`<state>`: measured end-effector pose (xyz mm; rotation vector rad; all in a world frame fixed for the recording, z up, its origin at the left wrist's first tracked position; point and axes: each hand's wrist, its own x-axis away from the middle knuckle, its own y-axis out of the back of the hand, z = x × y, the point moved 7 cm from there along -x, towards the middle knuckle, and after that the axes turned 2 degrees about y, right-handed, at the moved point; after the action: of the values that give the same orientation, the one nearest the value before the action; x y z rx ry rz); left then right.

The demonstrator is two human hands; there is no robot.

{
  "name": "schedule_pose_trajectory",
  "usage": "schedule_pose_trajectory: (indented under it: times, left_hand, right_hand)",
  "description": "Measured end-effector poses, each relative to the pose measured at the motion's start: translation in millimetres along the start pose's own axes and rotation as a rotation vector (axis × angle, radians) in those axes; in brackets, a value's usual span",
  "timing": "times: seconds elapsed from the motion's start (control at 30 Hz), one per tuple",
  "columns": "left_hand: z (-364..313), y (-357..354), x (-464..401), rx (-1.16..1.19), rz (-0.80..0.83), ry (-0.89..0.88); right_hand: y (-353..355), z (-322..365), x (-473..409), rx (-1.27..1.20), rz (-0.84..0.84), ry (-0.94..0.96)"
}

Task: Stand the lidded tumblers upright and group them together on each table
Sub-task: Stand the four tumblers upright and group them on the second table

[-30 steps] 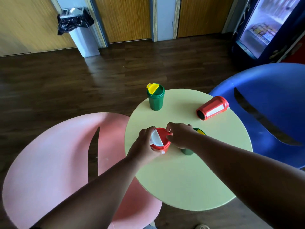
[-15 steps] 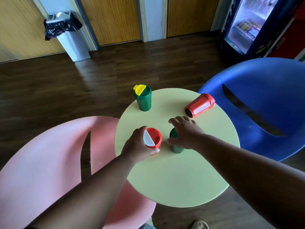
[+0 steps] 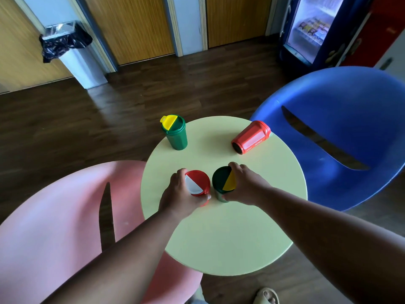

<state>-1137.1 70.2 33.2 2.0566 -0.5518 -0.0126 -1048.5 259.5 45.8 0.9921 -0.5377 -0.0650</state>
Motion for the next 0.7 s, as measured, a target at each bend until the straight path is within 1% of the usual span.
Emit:
schedule_pose_trajectory:
  times: [0.1, 0.4, 0.57, 0.7]
  left_hand:
    - [-4.1, -2.9, -0.2, -0.001, -0.007, 0.015]
    - [-18.0, -10.2, -4.7, -0.013, -0.022, 0.044]
    - [-24.8, -11.7, -7.6, -0.004, -0.028, 0.063]
    - [-28.2, -12.8, -8.7, -0.009, -0.026, 0.061]
  right_hand:
    - [1.8, -5.1, 1.3, -0.022, -0.058, -0.053]
    - [2.6, -14.8, 1.3, -0.062, -0.158, -0.103]
    - [5.3, -20.6, -1.4, -0.111, -0.179, -0.138]
    - [5.2, -19.6, -2.7, -0.115, -0.182, -0.125]
